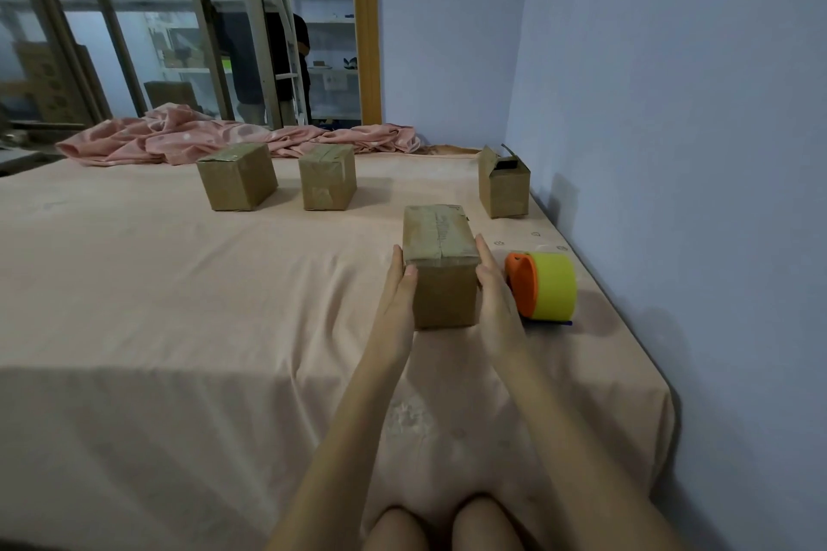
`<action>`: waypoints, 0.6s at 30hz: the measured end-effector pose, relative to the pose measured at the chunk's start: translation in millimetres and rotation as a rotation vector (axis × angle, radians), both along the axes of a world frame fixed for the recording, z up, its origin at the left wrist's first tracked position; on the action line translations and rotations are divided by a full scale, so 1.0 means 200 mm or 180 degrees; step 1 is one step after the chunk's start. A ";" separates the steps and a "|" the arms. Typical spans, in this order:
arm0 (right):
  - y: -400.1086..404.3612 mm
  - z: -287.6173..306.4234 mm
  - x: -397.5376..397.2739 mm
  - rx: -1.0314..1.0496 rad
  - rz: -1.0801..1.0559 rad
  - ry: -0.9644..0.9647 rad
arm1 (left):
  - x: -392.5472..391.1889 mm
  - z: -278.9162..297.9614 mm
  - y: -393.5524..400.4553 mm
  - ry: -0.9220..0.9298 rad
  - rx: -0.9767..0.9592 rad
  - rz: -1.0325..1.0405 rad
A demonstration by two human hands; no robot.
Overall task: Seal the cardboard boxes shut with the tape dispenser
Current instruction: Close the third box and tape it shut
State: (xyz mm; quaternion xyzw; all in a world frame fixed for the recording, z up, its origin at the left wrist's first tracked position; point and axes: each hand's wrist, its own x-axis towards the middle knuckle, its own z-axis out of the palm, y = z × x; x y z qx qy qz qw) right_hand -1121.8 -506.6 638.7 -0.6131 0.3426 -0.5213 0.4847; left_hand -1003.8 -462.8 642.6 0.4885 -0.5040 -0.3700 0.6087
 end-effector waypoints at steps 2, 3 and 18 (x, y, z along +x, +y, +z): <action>0.00 -0.02 0.01 0.0024 0.0044 -0.0093 | -0.01 -0.03 -0.02 -0.0078 0.0013 0.0000; 0.01 -0.03 0.01 0.0039 0.0089 -0.0121 | -0.01 -0.04 -0.03 -0.0099 0.0029 0.0011; 0.06 0.00 -0.14 -0.0266 -0.0391 -0.0558 | 0.09 -0.04 0.05 0.0480 -0.0349 -0.0060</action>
